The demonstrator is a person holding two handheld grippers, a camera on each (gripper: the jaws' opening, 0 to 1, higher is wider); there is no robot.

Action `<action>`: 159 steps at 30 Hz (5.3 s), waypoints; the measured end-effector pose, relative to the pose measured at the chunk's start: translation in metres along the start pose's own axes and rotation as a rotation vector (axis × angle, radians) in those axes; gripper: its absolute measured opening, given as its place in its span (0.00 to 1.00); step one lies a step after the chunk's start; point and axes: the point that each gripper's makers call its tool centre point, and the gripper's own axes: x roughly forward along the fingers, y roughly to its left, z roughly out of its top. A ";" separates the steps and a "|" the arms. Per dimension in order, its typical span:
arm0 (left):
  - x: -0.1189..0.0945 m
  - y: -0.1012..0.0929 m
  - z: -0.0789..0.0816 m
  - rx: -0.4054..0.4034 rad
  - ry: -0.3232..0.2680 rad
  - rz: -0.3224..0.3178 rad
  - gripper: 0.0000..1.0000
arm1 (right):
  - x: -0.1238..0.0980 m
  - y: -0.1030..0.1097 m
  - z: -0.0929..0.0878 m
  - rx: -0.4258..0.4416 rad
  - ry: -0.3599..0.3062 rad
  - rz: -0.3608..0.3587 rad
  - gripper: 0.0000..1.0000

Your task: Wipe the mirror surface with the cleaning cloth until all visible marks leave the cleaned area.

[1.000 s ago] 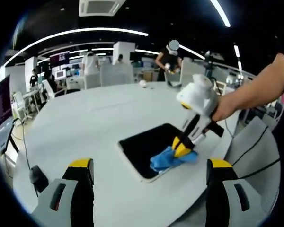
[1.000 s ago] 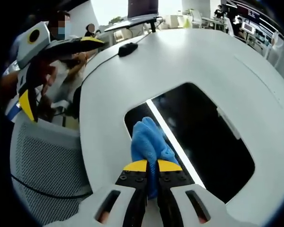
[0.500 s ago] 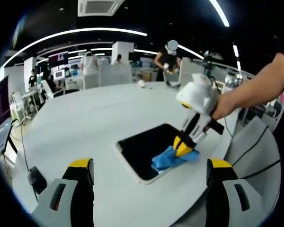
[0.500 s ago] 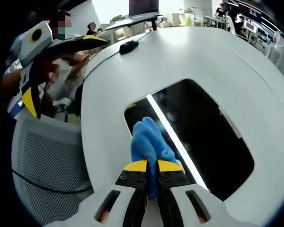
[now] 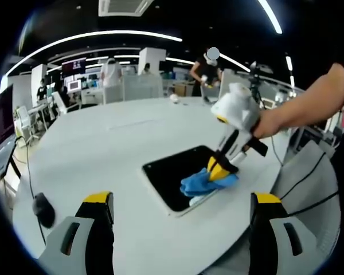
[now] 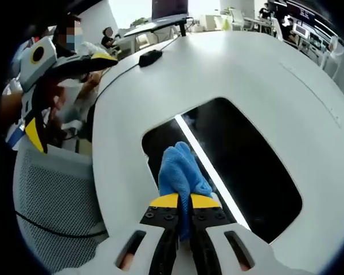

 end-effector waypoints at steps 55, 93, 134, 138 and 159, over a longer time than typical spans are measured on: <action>0.004 0.017 -0.006 -0.043 0.021 0.020 0.99 | 0.007 -0.108 0.051 0.069 -0.017 -0.067 0.00; 0.001 0.014 -0.001 -0.032 0.016 0.027 0.99 | 0.001 -0.111 0.042 0.010 -0.040 -0.076 0.00; 0.002 0.006 0.009 -0.006 0.007 0.014 0.99 | -0.013 -0.110 0.014 0.076 -0.076 -0.191 0.00; 0.002 0.006 0.009 -0.001 0.004 0.012 0.99 | -0.014 -0.105 0.010 0.082 -0.090 -0.206 0.00; -0.002 0.001 0.012 0.016 -0.007 0.012 0.99 | -0.019 -0.067 -0.009 0.082 -0.116 -0.213 0.00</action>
